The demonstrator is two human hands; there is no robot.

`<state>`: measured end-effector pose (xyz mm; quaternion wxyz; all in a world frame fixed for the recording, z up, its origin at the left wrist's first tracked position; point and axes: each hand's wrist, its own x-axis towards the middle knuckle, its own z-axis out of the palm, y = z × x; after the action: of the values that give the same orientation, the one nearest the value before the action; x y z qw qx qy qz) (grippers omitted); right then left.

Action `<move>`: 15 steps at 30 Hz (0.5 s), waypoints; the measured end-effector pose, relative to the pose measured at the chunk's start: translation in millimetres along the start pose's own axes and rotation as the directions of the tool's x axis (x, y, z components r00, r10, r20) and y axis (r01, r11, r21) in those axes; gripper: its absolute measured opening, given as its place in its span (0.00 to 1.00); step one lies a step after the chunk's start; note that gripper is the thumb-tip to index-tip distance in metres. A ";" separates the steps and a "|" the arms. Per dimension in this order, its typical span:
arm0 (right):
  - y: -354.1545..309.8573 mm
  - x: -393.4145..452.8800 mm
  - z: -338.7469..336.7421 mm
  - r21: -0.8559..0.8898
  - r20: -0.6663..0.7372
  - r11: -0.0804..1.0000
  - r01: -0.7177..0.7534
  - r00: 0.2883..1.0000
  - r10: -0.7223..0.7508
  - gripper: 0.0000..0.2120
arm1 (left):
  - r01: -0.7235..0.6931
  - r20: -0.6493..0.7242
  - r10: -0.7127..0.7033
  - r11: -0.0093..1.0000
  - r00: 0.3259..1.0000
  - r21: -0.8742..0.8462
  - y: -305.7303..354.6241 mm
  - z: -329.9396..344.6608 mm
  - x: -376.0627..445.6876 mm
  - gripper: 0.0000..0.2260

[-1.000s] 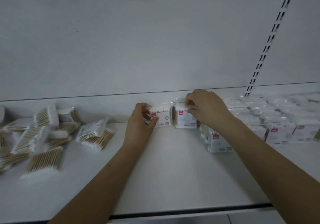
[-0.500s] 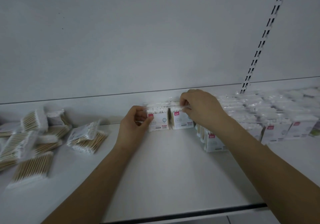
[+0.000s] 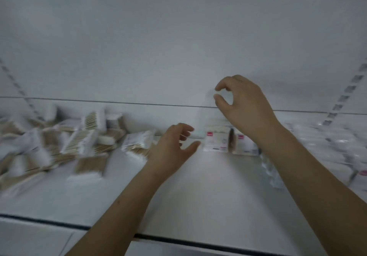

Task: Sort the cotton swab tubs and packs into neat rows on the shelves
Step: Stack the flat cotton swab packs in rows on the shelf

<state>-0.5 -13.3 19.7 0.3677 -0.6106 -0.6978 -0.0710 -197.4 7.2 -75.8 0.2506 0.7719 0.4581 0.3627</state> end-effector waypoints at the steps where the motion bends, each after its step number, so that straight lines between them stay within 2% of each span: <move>1: -15.7 4.9 7.1 0.069 -0.022 0.997 0.016 1.000 -0.015 0.10 | -0.048 -0.023 0.050 0.997 0.998 0.067 -5.2 -9.8 -9.6 0.12; 4: -58.6 15.7 38.4 0.255 -0.075 0.964 0.074 0.996 -0.057 0.12 | -0.077 -0.092 0.098 0.976 0.991 0.206 -25.2 -41.2 -44.4 0.07; 6: -83.1 20.3 66.0 0.310 -0.064 0.944 0.113 0.993 -0.097 0.13 | -0.055 -0.150 0.097 0.962 0.984 0.267 -40.5 -61.0 -68.2 0.06; 9: -112.0 22.1 110.7 0.324 0.077 0.936 0.134 0.983 -0.167 0.16 | 0.052 -0.294 0.054 0.939 0.954 0.339 -66.6 -86.0 -96.3 0.07; 12: -131.7 19.8 151.5 0.291 0.239 0.947 0.136 0.948 -0.210 0.19 | 0.188 -0.460 0.030 0.888 0.887 0.420 -91.5 -105.5 -109.1 0.08; 15: -155.7 20.1 177.8 0.301 0.334 0.942 0.149 0.908 -0.251 0.22 | 0.361 -0.534 -0.081 0.819 0.841 0.446 -108.6 -116.9 -110.6 0.15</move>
<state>-216.9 62.2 -41.6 0.3005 -0.4819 -0.8167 0.1024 -381.9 -35.3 -119.0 -0.0555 0.6311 0.6776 0.3735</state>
